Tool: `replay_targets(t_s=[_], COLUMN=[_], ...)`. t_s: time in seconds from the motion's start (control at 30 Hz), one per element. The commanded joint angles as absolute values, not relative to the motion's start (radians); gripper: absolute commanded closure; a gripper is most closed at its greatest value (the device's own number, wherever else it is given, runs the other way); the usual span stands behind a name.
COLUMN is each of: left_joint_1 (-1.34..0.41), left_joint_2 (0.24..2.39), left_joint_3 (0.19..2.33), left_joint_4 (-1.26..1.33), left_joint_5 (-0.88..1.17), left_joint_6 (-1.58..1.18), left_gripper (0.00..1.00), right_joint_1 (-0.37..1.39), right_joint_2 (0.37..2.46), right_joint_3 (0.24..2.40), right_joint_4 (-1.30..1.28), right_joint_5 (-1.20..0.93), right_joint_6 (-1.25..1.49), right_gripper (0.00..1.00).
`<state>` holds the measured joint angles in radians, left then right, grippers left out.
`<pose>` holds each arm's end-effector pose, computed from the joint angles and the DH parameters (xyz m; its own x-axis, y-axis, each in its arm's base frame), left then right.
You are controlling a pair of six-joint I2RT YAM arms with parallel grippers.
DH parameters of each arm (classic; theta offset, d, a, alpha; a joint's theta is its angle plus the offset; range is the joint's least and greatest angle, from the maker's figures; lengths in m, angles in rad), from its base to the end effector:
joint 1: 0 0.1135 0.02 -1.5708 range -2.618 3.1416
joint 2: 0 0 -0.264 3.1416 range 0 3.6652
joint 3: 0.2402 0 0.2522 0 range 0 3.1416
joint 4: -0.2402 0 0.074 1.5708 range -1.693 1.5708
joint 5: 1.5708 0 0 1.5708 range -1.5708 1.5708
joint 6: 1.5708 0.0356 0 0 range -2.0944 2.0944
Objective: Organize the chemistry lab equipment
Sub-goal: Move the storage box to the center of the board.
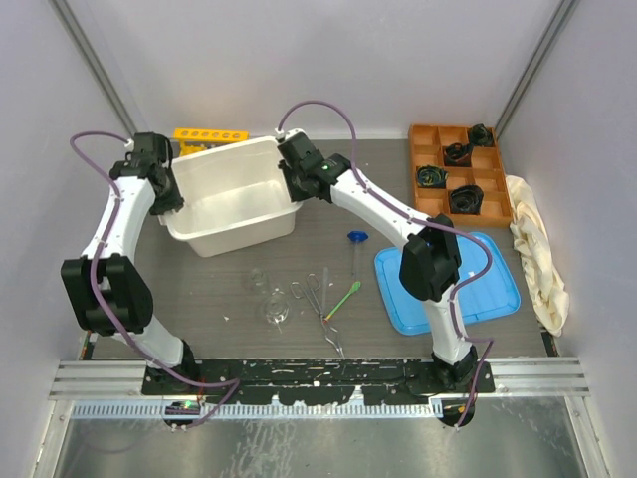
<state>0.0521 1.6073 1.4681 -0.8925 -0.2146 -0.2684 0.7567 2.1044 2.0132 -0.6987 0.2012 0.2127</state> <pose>0.3355 0.0251 0.3094 -0.7839 -0.3003 -0.5434 -0.3816 0.9235 0.0401 0.3541 0.3246 0.3009 -0.6252 -0.3058 -0.7180 -0.4485 0.8937 0.0098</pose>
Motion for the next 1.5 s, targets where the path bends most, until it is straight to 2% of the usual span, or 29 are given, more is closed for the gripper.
replay_targets(t_s=[0.0, 0.27, 0.63, 1.03, 1.47], left_joint_1=[0.005, 0.006, -0.053, -0.218, -0.275], left_joint_2=[1.634, 1.708, 1.81, 1.771, 1.674], left_joint_3=[1.53, 1.602, 1.706, 1.702, 1.593], left_joint_4=[-0.688, -0.668, -0.815, -0.958, -0.944], left_joint_5=[-0.015, 0.022, 0.102, 0.119, 0.165], left_joint_6=[-0.307, -0.327, -0.326, -0.298, -0.337], left_gripper=[0.68, 0.7, 0.71, 0.69, 0.69], right_joint_1=[0.846, 0.826, 0.809, 0.808, 0.81], right_joint_2=[2.073, 2.088, 2.028, 1.872, 1.754], right_joint_3=[2.037, 2.034, 1.939, 1.748, 1.626], right_joint_4=[-0.61, -0.602, -0.605, -0.609, -0.636], right_joint_5=[0.004, 0.007, 0.014, 0.0, 0.011], right_joint_6=[0.112, 0.107, 0.14, 0.193, 0.225], right_gripper=[0.99, 0.99, 0.99, 0.99, 0.99])
